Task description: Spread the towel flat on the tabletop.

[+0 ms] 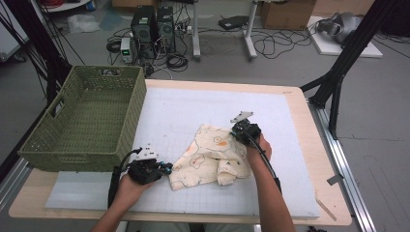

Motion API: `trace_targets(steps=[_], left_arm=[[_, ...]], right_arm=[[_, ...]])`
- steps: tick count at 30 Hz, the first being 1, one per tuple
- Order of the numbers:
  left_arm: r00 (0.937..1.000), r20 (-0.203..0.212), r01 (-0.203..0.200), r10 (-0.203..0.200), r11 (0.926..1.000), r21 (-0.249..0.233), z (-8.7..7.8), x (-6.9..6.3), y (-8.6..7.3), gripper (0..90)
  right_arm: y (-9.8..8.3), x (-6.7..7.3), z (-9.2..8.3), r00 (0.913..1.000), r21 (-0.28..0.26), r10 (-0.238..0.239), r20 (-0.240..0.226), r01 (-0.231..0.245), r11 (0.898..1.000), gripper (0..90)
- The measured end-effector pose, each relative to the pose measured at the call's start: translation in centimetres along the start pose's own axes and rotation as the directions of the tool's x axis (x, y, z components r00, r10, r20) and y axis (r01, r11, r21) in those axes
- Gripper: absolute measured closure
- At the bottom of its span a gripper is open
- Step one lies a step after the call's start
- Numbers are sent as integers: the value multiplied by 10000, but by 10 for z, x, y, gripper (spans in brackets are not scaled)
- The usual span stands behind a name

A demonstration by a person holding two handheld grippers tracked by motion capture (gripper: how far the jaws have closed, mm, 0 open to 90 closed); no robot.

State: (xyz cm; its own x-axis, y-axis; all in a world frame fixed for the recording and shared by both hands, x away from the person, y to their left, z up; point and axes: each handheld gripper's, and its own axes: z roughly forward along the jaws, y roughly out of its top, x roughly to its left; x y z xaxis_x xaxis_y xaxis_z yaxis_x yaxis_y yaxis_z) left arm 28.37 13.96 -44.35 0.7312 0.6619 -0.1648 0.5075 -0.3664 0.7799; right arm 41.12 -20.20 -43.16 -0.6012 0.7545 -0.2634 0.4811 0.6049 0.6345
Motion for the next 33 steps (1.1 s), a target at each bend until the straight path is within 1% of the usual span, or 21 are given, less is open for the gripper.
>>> trace_targets(steps=[1,3,5,6,7,9,11,12,13,14,15,16,18,19,21,23,24,27,29,31,33], left_arm=[[10000,79,47,-47,10000,-12,0,0,0,865],[9998,218,-6,6,10000,22,0,-1,0,862],[9994,342,95,-93,9999,-77,0,0,0,841],[9994,298,193,-188,9997,-146,1,0,1,794],[9989,239,402,-395,9988,-291,2,1,2,710],[9979,143,636,-629,9965,-536,2,5,5,563],[9970,60,780,-778,9940,-761,3,9,9,515],[9966,31,829,-829,9930,-840,3,10,11,487],[9947,104,1029,-1024,9896,-1001,4,13,13,463],[9938,126,1114,-1107,9880,-1073,5,14,13,441],[9931,117,1173,-1167,9863,-1159,6,16,14,426],[9937,141,1124,-1116,9863,-1207,7,16,15,414],[9949,71,1009,-1008,9857,-1348,9,17,18,406],[9952,-10,964,-975,9850,-1432,11,18,19,401],[9958,-137,865,-901,9818,-1692,15,19,22,396],[9950,-264,907,-963,9824,-1630,20,21,24,397],[9948,-380,879,-946,9849,-1490,24,22,26,396],[9926,-505,1011,-1102,9825,-1561,32,26,35,399],[9921,-663,945,-1064,9822,-1623,39,28,43,402],[9915,-814,882,-1014,9844,-1523,46,31,52,407],[9903,-737,1050,-1178,9819,-1576,52,32,59,407]], right_arm=[[2,0,1,9999,-20,135,80,-135,9999,880],[4,1,3,9994,-254,340,-49,-341,9991,866],[4,5,1,9993,-254,319,-182,-324,9992,796],[3,5,-1,9996,-297,206,-182,-212,9993,760],[1,4,-7,9993,-486,283,-246,-295,9984,738],[-5,0,-18,9991,-771,322,-264,-341,9964,718],[-10,-7,-30,9960,-949,742,-492,-786,9924,676],[-15,-12,-39,9929,-1190,1009,-628,-1078,9870,657],[-18,-14,-45,9910,-1432,1146,-687,-1235,9820,640],[-24,-17,-54,9895,-1801,1241,-741,-1357,9743,603],[-28,-18,-60,9874,-1882,1387,-766,-1509,9705,568],[-36,-20,-68,9851,-2088,1534,-773,-1664,9637,519],[-49,-20,-79,9806,-2504,1758,-861,-1921,9489,472],[-59,-20,-86,9741,-2641,1995,-1064,-2211,9388,446],[-75,-19,-93,9692,-2737,2156,-1192,-2408,9312,413],[-89,-16,-100,9658,-2650,2254,-1278,-2523,9307,404],[-94,-15,-102,9661,-2614,2239,-1283,-2507,9321,397],[-111,-11,-110,9669,-2543,2133,-1397,-2432,9361,380],[-119,-9,-112,9647,-2514,2149,-1522,-2481,9356,362],[-124,-9,-112,9641,-2539,2066,-1667,-2445,9358,343],[-126,-10,-113,9613,-2577,2094,-1790,-2512,9330,326]])
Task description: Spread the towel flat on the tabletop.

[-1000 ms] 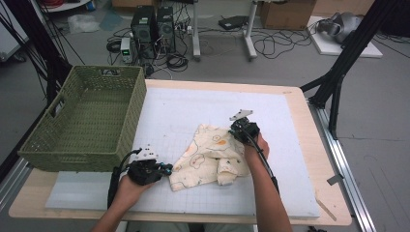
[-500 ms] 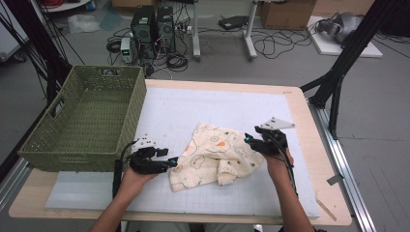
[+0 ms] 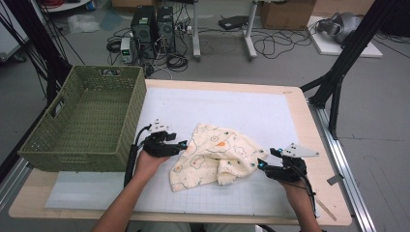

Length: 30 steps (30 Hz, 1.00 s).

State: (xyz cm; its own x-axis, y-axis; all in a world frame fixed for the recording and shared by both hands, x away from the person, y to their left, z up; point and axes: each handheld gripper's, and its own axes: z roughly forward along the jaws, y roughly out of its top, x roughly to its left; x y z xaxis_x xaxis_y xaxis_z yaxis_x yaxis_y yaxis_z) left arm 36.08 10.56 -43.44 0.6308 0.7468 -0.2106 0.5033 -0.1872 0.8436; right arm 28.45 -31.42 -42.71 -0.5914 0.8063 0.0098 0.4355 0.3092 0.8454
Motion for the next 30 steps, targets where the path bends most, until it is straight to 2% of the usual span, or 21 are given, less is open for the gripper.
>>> trace_targets(steps=[2,4,5,7,9,10,11,12,16,17,18,19,20,21,23,24,25,26,27,28,30], left_arm=[[9992,212,336,-335,9994,-64,9,-1,3,407],[9999,51,96,-97,9999,35,22,-4,6,407],[9999,20,161,-161,9999,-40,27,-4,6,409],[9995,-12,308,-308,9986,425,38,-2,8,402],[9996,11,274,-275,9972,694,49,-4,13,395],[9999,-54,157,-154,9982,579,51,-5,13,395],[9998,-140,141,-131,9969,775,55,-5,15,397],[9994,-316,-116,151,9942,1068,59,-5,16,392],[9961,-628,-532,612,9911,1218,66,-9,17,390],[9942,-724,-697,794,9893,1279,67,-10,17,390],[9890,-867,-1072,1199,9845,1388,67,-13,17,400],[9816,-994,-1477,1630,9783,1452,68,-15,16,418],[9808,-969,-1543,1693,9772,1462,68,-17,16,436],[9809,-751,-1674,1796,9751,1456,67,-17,16,472],[9793,-36,-2001,2025,9701,1375,65,-16,16,726],[9826,81,-1850,1856,9731,1371,65,-13,16,836],[9879,138,-1551,1546,9792,1310,64,-9,16,854],[9913,-6,-1303,1314,9830,1293,62,-5,16,861],[9921,-454,-1105,1169,9862,1232,59,1,17,864],[9919,-714,-964,1053,9882,1191,57,5,17,866],[9912,-1192,-465,576,9945,935,49,16,18,866]], right_arm=[[0,0,-1,10000,-94,-27,-69,26,10000,316],[0,1,-2,10000,-133,-20,-76,19,9999,304],[0,1,-3,10000,-174,-83,-54,82,9998,301],[0,2,-4,10000,-173,-67,-71,65,9998,300],[-1,1,-4,9999,-220,-68,-137,65,9997,300],[-1,1,-4,9999,-225,-69,-158,66,9997,300],[-1,1,-4,9998,-238,-50,-175,46,9997,300],[-1,1,-3,9998,-250,-60,-194,55,9997,300],[-1,1,-2,9996,-235,-91,-271,84,9997,301],[-1,1,-2,9996,-221,-79,-262,73,9997,301],[-1,1,-2,9996,-227,-75,-267,69,9997,301],[-1,0,-2,9996,-243,-112,-252,106,9996,301],[-2,1,-1,9997,-214,-95,-244,90,9997,301],[-2,1,-1,9997,-208,-75,-249,69,9998,301],[-1,1,-1,9997,-232,-130,-213,125,9997,302],[-1,2,-2,9997,-216,-95,-221,91,9997,302],[-1,2,-2,9997,-220,-90,-223,85,9997,302],[-1,2,-2,9998,-238,-98,-197,93,9997,303],[-1,2,-2,9998,-243,-98,-188,94,9997,303],[-1,2,-2,9998,-227,-56,-196,51,9997,303],[-2,2,-1,9998,-210,-110,-162,107,9997,303]])
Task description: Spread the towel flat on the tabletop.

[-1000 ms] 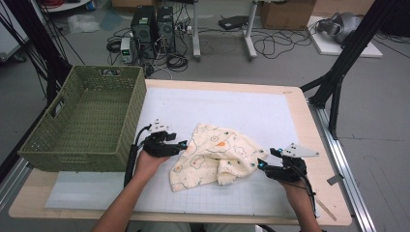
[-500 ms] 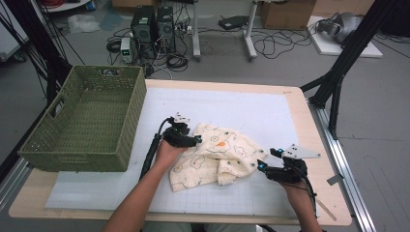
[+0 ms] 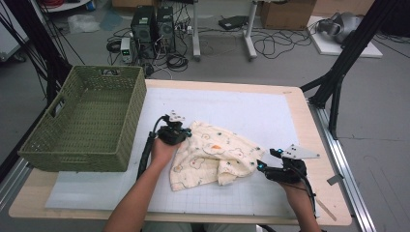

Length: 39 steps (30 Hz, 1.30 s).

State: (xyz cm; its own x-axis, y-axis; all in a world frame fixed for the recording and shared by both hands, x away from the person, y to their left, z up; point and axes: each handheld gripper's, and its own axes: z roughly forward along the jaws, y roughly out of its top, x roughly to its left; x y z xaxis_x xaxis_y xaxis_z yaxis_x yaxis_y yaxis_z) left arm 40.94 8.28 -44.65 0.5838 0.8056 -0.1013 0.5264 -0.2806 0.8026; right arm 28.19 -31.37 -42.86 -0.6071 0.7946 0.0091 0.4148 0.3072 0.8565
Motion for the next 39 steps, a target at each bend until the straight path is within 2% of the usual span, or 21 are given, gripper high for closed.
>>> trace_targets(steps=[1,3,6,9,11,12,15,17,19,20,21,23,25,27,29,31,33,34,36,37,39], left_arm=[[9992,-207,345,-350,9992,-221,-4,7,-1,867],[9967,-435,673,-686,9973,-305,-9,15,-1,866],[9945,-591,840,-864,9956,-424,-13,20,-4,860],[9942,-453,954,-973,9945,-421,-14,21,-8,812],[9932,-345,1095,-1116,9924,-560,-16,21,-10,717],[9927,-334,1139,-1158,9920,-547,-17,21,-10,647],[9920,-23,1258,-1263,9897,-675,-19,22,-10,539],[9924,-99,1220,-1230,9898,-733,-22,22,-10,540],[9915,-51,1289,-1297,9887,-767,-23,24,-10,537],[9917,-53,1278,-1286,9887,-785,-24,24,-10,536],[9920,5,1256,-1260,9890,-782,-25,24,-10,536],[9930,131,1177,-1170,9897,-810,-27,24,-10,535],[9937,217,1113,-1099,9909,-759,-28,24,-10,535],[9930,283,1165,-1147,9904,-739,-29,24,-10,534],[9939,327,1079,-1058,9916,-714,-30,23,-10,534],[9944,388,1007,-984,9929,-640,-31,21,-10,534],[9942,447,1009,-980,9925,-690,-32,18,-11,532],[9947,419,967,-938,9927,-728,-33,16,-12,532],[9950,449,915,-889,9939,-608,-32,14,-16,525],[9942,549,953,-924,9940,-527,-31,14,-19,511],[9915,734,1107,-1074,9930,-422,-28,14,-22,495]], right_arm=[[0,1,1,10000,68,1,36,-1,10000,303],[0,2,5,9999,148,-61,152,59,9999,305],[2,3,13,9997,228,-40,228,35,9997,307],[7,4,21,9996,380,60,278,-71,9993,332],[12,5,28,9995,533,-31,300,15,9986,357],[14,4,33,9994,602,29,333,-49,9982,362],[20,3,46,9987,854,245,443,-282,9959,378],[22,2,58,9979,1034,464,444,-508,9933,395],[24,2,71,9991,1439,150,391,-205,9894,412],[24,4,77,9990,1699,-231,371,165,9853,441],[24,4,81,9992,1724,-292,286,239,9847,457],[26,-1,84,10000,1683,-41,32,35,9857,535],[28,-7,84,10000,1792,-78,-4,77,9838,804],[32,-13,86,9993,1972,-363,71,342,9798,858],[37,-16,90,9948,2229,-811,609,657,9726,862],[43,-21,96,9836,2478,-1198,1351,835,9652,862],[49,-29,102,9600,2612,-1469,2382,824,9618,861],[52,-34,105,9489,2706,-1418,2819,631,9606,859],[57,-42,108,9348,2518,-1174,3352,312,9673,854],[59,-44,107,9348,2358,-972,3417,148,9717,845],[61,-46,106,9413,2088,-619,3317,-93,9779,795]])
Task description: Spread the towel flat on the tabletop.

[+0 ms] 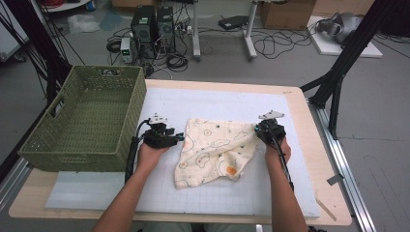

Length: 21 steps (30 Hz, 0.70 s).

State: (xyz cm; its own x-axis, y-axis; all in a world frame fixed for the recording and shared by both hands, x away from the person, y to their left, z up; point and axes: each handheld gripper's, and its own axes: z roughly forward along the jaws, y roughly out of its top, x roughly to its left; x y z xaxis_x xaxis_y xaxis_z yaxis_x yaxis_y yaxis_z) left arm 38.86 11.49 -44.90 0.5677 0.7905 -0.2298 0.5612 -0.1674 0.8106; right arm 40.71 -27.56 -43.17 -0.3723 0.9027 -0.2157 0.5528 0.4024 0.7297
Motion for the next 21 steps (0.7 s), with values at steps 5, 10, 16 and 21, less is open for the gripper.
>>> trace_targets(steps=[5,10,16,21], left_arm=[[9994,225,-245,243,9997,88,6,-9,0,479],[9975,-36,-697,699,9970,348,14,-18,1,439],[9914,-187,-1282,1299,9891,731,22,-27,4,443],[9716,-554,-2241,2300,9698,960,28,-37,7,572]], right_arm=[[-3,2,-15,9963,-626,317,-796,-367,9974,604],[-9,0,-38,9869,-1054,481,-1538,-648,9923,531],[-20,6,-73,9743,-1768,420,-2215,-825,9808,473],[-34,19,-87,9640,-2012,224,-2651,-781,9764,466]])
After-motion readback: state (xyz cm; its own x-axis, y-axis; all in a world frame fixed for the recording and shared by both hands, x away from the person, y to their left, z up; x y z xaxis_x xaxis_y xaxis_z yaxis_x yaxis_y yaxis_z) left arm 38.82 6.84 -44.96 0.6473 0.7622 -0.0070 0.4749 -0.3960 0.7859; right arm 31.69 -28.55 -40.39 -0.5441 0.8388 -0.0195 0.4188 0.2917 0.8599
